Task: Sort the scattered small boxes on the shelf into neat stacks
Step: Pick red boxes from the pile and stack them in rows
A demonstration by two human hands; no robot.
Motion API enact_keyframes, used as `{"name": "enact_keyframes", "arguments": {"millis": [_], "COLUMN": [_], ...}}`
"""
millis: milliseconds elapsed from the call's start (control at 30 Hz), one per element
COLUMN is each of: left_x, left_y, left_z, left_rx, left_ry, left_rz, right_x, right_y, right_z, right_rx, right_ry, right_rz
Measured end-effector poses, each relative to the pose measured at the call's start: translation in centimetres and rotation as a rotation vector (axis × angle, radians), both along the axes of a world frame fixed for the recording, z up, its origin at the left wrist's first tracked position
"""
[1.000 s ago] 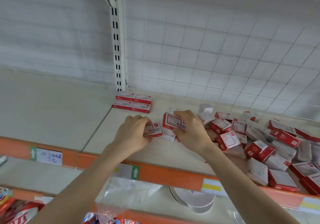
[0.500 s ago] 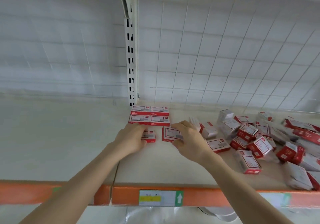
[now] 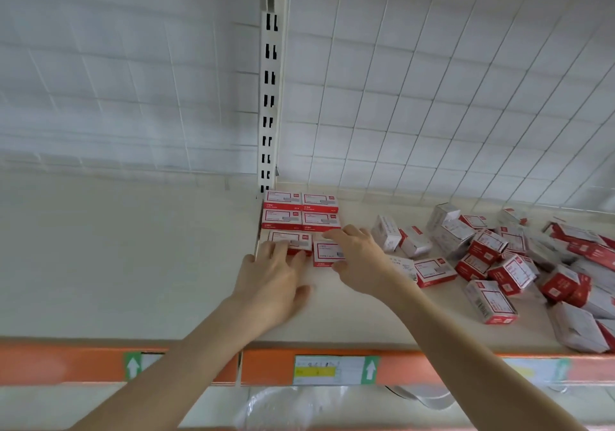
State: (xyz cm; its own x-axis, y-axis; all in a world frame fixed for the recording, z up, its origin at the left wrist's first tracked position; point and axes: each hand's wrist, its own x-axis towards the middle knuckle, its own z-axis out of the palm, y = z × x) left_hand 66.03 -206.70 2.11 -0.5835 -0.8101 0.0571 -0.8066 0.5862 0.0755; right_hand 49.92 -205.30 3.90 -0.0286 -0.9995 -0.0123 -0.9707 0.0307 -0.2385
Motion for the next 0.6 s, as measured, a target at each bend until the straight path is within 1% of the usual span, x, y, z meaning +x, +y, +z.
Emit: {"name": "enact_keyframes", "arguments": {"millis": [100, 167, 267, 600], "left_x": [0.2, 0.2, -0.1, -0.5], "left_y": [0.3, 0.3, 0.3, -0.4], "left_z": [-0.3, -0.4, -0.4, -0.5], "left_rx": [0.0, -0.01, -0.006, -0.012], "left_ry": [-0.001, -0.005, -0.014, -0.022], "left_rz": [0.026, 0.038, 0.061, 0.121], "right_x": [0.4, 0.6, 0.6, 0.4], "right_y": [-0.4, -0.2, 0.4, 1.0], "right_z": [-0.1, -0.3, -0.7, -1.6], "right_rx": [-0.065, -0.101, -0.121, -0.082], "right_ry": [0.09, 0.11, 0.099, 0.079], "right_rz": [-0.006, -0.016, -0.025, 0.032]}}
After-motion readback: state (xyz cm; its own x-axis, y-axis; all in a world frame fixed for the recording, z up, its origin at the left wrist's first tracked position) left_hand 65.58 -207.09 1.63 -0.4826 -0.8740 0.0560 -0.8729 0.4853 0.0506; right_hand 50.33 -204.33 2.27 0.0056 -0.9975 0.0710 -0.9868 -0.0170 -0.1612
